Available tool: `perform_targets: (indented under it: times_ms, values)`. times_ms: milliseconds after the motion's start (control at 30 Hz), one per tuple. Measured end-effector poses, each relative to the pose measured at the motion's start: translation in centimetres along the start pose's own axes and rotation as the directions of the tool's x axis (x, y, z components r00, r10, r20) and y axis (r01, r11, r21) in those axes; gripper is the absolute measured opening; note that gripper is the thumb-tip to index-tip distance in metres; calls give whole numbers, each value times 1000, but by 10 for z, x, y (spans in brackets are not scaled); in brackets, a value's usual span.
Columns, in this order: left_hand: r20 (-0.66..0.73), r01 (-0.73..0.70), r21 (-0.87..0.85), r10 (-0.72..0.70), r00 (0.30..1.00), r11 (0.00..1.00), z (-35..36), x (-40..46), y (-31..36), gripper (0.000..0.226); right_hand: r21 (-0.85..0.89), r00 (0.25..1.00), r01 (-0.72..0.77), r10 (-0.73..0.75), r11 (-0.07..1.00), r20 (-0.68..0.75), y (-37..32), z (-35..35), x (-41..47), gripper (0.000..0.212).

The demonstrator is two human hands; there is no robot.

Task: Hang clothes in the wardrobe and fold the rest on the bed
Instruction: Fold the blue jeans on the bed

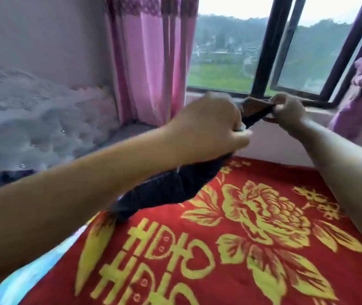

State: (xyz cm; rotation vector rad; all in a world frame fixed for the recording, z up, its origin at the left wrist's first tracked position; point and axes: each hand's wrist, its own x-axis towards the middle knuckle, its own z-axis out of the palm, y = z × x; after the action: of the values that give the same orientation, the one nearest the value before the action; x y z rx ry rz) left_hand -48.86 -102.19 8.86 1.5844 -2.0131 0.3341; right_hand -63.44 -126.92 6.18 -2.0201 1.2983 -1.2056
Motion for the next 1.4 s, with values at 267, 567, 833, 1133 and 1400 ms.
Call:
perform_targets:
  times_ms: [267,567,833,1133,1400]
  values:
    - [915,309,-171,34,402,935,337,-136,179,44,-564,677,-457,680,688,282,323,-83,-204,33]
    - [956,603,30,-198,216,797,542,-282,202,30,-458,366,-729,856,508,366,516,-21,-375,29]
    - [869,682,270,-477,132,680,661,-299,256,87,-290,437,-806,849,516,297,584,110,-358,63]
    - [956,688,102,-262,132,718,615,-280,269,47,-400,458,-744,844,536,280,584,87,-376,35]
    - [936,779,-295,332,118,554,590,-253,362,59,-671,508,-677,852,303,-128,611,-69,-401,43]
